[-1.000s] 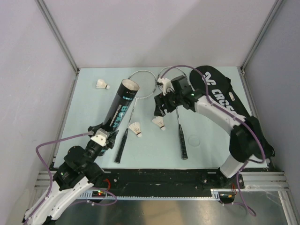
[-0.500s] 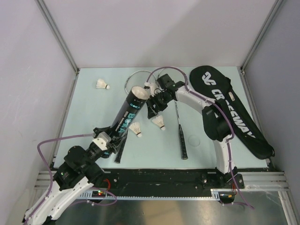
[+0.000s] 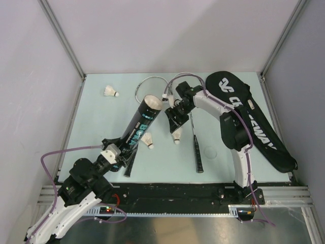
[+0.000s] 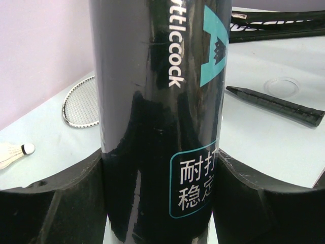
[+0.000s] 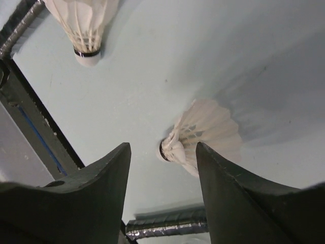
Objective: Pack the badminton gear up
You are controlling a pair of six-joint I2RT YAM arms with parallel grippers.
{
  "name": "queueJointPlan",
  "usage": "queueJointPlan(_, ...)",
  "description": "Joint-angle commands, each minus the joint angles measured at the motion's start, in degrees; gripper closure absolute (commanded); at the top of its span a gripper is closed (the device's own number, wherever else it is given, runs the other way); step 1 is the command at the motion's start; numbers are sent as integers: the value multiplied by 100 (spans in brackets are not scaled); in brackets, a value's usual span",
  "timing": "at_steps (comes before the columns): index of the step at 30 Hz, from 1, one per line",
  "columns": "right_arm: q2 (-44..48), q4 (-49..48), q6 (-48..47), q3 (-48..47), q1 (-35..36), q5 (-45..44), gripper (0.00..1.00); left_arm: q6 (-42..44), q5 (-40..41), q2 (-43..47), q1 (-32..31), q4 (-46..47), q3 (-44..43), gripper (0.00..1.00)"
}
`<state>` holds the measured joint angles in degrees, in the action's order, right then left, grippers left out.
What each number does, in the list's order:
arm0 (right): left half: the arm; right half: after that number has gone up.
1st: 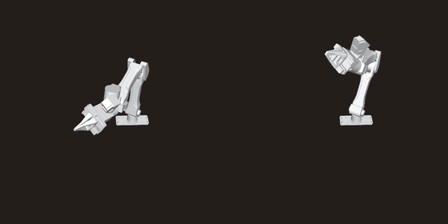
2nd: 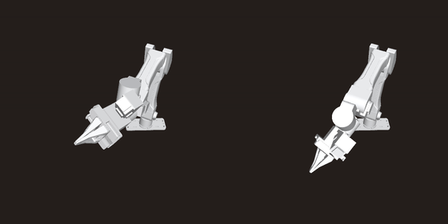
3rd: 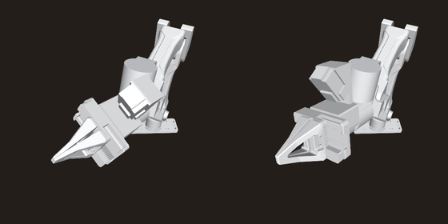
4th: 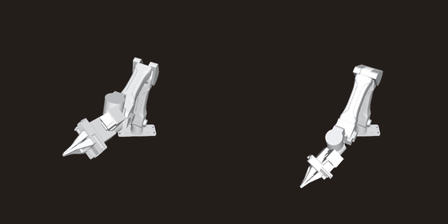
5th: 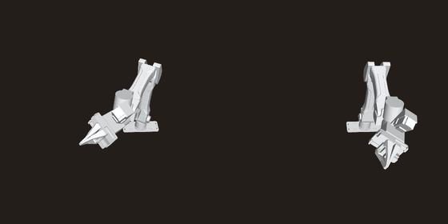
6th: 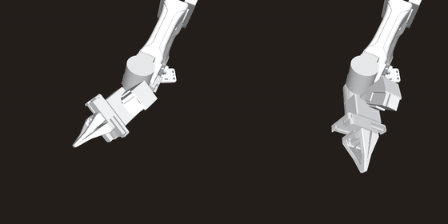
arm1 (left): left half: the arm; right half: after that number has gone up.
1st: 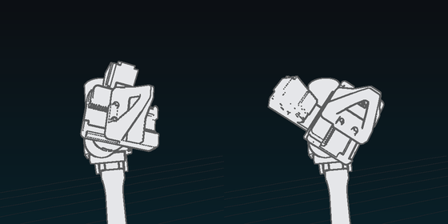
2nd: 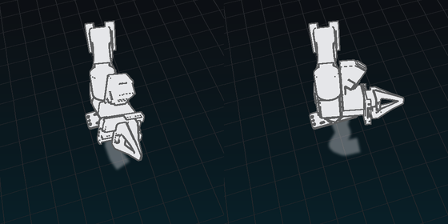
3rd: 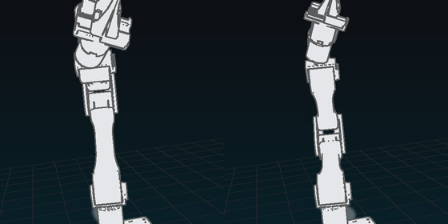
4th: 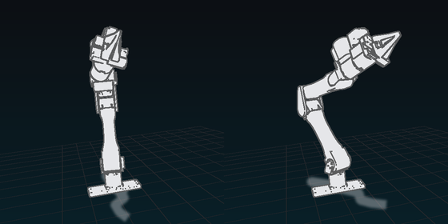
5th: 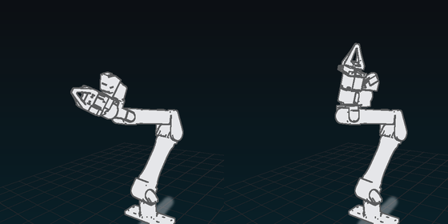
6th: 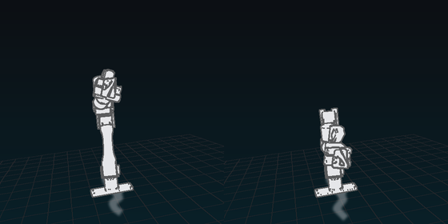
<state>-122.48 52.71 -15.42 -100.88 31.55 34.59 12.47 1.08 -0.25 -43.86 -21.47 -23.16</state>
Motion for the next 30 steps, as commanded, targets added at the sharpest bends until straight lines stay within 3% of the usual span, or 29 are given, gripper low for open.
queueJointPlan(1,347,422,-184,211,-177,172,45,-36,-200,477,15,487,-17,62)
queueJointPlan(4,505,367,-100,464,-217,212,57,-77,-198,486,13,485,-14,62)
queueJointPlan(9,949,-8,232,832,-271,215,92,-55,-174,437,16,485,-11,62)
queueJointPlan(11,1185,-147,426,890,-320,283,98,7,-160,414,13,481,0,62)
queueJointPlan(18,2490,-818,1388,1320,-492,378,100,123,-132,147,17,481,-39,62)
queueJointPlan(30,5691,-1513,2355,2060,-368,-1482,100,707,139,-772,17,127,-613,62)
